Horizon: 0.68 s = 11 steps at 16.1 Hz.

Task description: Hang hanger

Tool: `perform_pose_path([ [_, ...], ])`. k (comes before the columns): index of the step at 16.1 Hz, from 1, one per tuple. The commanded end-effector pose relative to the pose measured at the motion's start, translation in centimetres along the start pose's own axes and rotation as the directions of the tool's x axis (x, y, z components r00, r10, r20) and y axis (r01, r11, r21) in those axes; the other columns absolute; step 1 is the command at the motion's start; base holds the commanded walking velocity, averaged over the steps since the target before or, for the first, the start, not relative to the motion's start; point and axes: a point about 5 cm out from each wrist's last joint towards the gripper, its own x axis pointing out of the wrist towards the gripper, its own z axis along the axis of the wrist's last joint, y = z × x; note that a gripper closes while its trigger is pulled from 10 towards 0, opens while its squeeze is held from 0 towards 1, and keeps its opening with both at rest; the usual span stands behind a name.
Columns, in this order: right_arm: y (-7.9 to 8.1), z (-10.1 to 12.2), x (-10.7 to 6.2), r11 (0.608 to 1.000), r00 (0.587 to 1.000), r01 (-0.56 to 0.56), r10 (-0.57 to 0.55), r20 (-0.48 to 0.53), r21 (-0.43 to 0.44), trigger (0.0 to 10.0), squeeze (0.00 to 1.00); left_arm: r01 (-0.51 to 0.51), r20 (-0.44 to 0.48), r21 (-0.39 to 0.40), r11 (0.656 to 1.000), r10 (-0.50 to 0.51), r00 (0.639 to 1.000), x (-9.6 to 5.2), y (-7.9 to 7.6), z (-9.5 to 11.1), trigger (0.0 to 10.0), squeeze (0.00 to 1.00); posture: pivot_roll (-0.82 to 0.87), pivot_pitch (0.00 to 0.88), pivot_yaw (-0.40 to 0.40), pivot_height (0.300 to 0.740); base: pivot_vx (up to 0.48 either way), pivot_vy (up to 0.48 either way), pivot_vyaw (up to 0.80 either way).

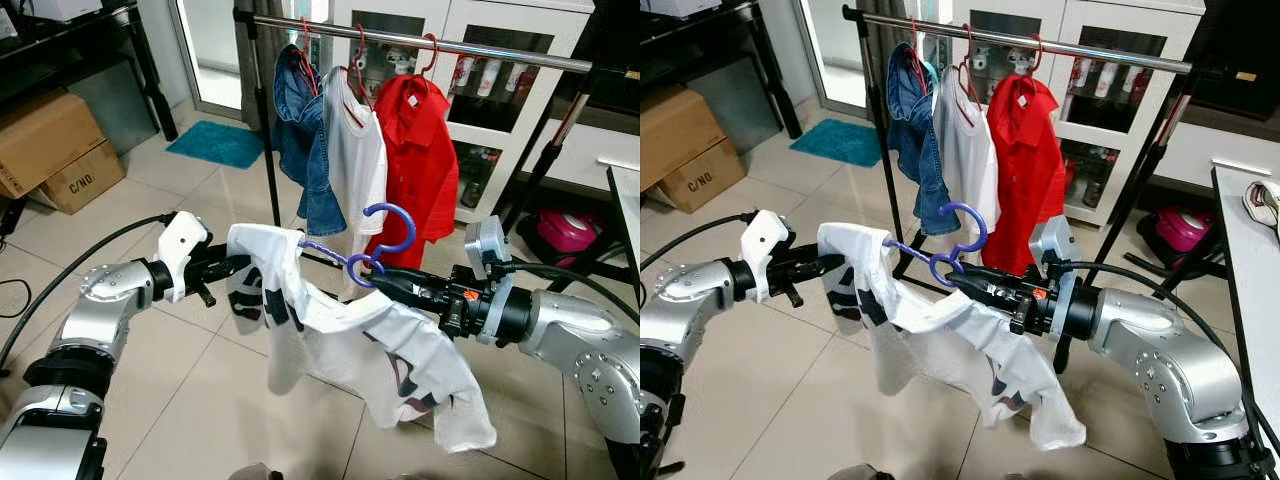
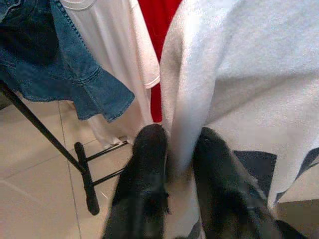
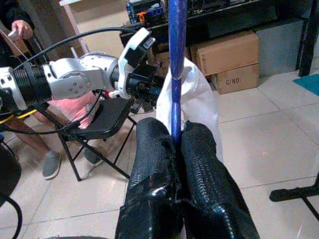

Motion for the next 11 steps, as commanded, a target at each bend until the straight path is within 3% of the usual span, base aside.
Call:
perform_pose_path([
  [1, 0.3, 0.3, 0.2, 1.0, 1.0, -0.009, 0.009, 0.017, -0.022, 0.0, 0.0, -0.032, -0.013, 0.0, 0.999, 0.032, 0.999, -0.6, 0.5, -0.3, 0.0, 0.0, -0.08, 0.0, 0.065, 0.74, 0.0, 0.0, 0.0],
  [6, 0.3, 0.2, 0.2, 1.0, 1.0, -0.003, 0.004, 0.014, -0.02, 0.0, 0.0, -0.056, 0.002, -0.024, 0.998, 0.056, 0.998, -0.7, 0.7, -0.4, 0.0, 0.0, -0.07, 0.0, 0.062, 0.74, 0.0, 0.0, 0.0],
  [7, 0.3, 0.1, 0.1, 1.0, 1.0, 0.007, -0.007, 0.013, -0.02, 0.0, 0.0, -0.202, 0.076, -0.065, 0.977, 0.207, 0.975, -1.4, 1.9, 0.2, 0.0, 0.0, -0.07, 0.0, 0.066, 0.74, 0.0, 0.0, 0.0],
  [8, 0.2, 0.1, 0.0, 1.0, 1.0, 0.016, -0.015, 0.012, -0.019, 0.0, 0.0, -0.306, 0.122, -0.119, 0.945, 0.319, 0.94, -1.9, 2.9, 0.6, 0.0, 0.0, -0.07, 0.0, 0.066, 0.74, 0.0, 0.0, 0.0],
  [9, 0.1, -0.1, -0.2, 0.999, 0.999, 0.031, -0.031, 0.008, -0.017, 0.0, 0.0, -0.469, 0.147, -0.257, 0.845, 0.514, 0.845, -3.2, 4.6, 0.6, 0.0, 0.0, -0.07, 0.0, 0.068, 0.74, 0.0, 0.0, 0.0],
  [11, 0.0, -0.2, -0.3, 0.999, 0.999, 0.039, -0.039, 0.007, -0.015, 0.0, 0.0, -0.579, 0.087, -0.36, 0.731, 0.644, 0.76, -4.2, 5.7, -0.1, 0.0, 0.0, -0.07, 0.0, 0.07, 0.74, 0.0, 0.0, 0.0],
])
